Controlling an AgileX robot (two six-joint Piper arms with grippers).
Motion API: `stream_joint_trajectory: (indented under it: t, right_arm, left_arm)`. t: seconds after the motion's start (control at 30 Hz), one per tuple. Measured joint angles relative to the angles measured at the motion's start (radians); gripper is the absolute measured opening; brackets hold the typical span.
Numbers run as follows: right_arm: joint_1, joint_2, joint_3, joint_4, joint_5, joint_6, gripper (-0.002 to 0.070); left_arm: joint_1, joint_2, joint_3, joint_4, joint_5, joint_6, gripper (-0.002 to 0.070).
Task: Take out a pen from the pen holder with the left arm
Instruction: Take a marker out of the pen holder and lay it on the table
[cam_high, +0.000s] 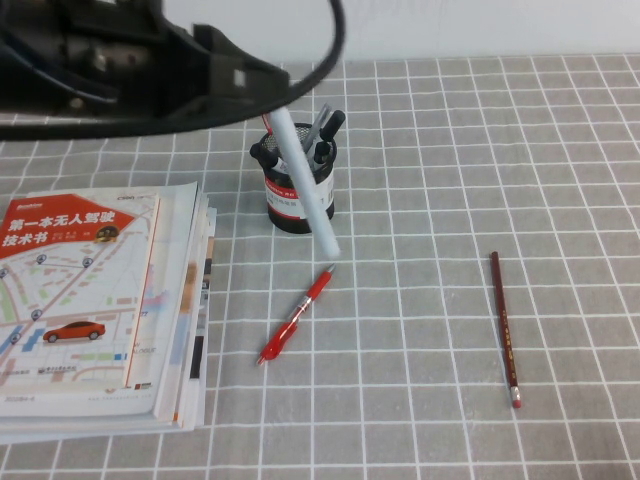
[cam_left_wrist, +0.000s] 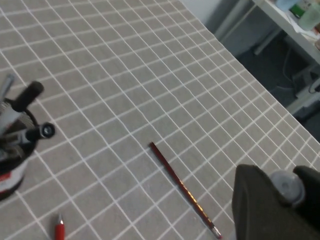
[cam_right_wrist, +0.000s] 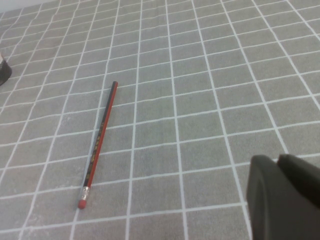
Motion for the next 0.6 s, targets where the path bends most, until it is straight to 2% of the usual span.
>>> stream_joint_trajectory:
  t: [0.1, 0.37, 0.47, 0.6]
  right_arm:
    - [0.0, 0.0, 0.0, 0.0, 0.0, 0.0, -0.0013]
    - [0.0, 0.0, 0.0, 0.0, 0.0, 0.0, -0.0013]
    - [0.0, 0.0, 0.0, 0.0, 0.0, 0.0, -0.0013]
    - [0.0, 0.0, 0.0, 0.0, 0.0, 0.0, -0.0013]
  left_arm:
    - [-0.056, 0.037, 0.0, 0.006, 0.004, -0.02, 0.0095]
    - [-0.288, 0.252, 0.0, -0.029, -0.099, -0.04, 0.0095]
    - [-0.332, 0.354, -0.017, -0.052, -0.103, -0.044, 0.0095]
    - [-0.348, 0.48, -0.062, -0.089, -0.088, -0.048, 0.0095]
